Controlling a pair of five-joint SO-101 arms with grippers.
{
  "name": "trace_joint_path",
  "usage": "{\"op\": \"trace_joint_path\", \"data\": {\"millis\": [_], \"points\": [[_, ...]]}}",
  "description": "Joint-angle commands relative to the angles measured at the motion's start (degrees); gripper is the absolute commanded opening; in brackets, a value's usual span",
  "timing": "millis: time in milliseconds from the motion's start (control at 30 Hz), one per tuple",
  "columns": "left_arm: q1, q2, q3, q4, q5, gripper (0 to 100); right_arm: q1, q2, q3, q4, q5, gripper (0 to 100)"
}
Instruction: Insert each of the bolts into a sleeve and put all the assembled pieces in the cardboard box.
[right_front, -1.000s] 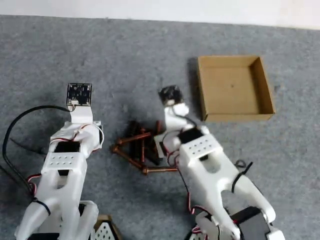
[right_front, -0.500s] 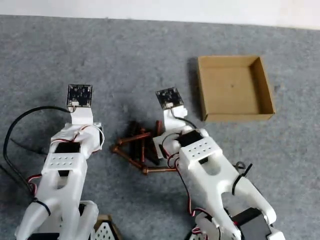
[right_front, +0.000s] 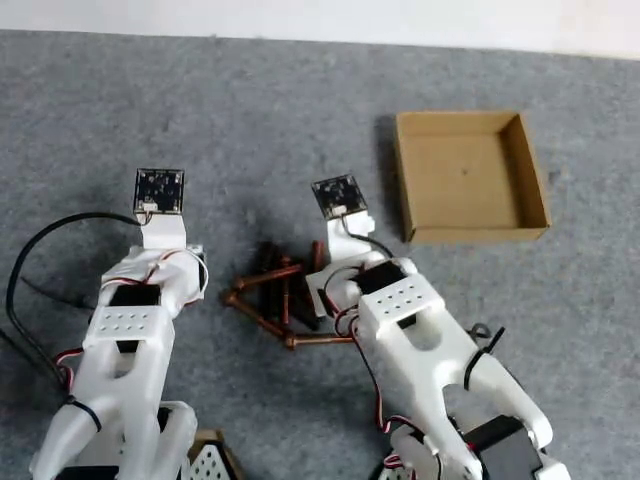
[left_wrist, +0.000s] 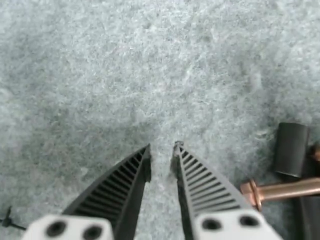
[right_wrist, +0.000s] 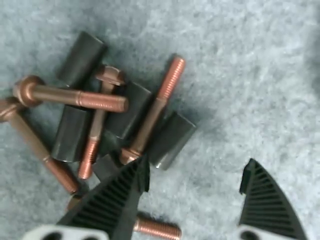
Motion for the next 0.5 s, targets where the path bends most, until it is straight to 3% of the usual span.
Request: {"op": "trace_joint_path", "data": {"millis": [0,467], "points": [[-0.7,-0.6,-0.6,-1.1,0.5,9,0.4,-1.5,-0.2,-1.0,-0.4,28.1],[-0.5,-0.6,-0.6,-1.1,0.5,9,2.7,1.7,-0.2,-3.1,-1.4,28.1]]}}
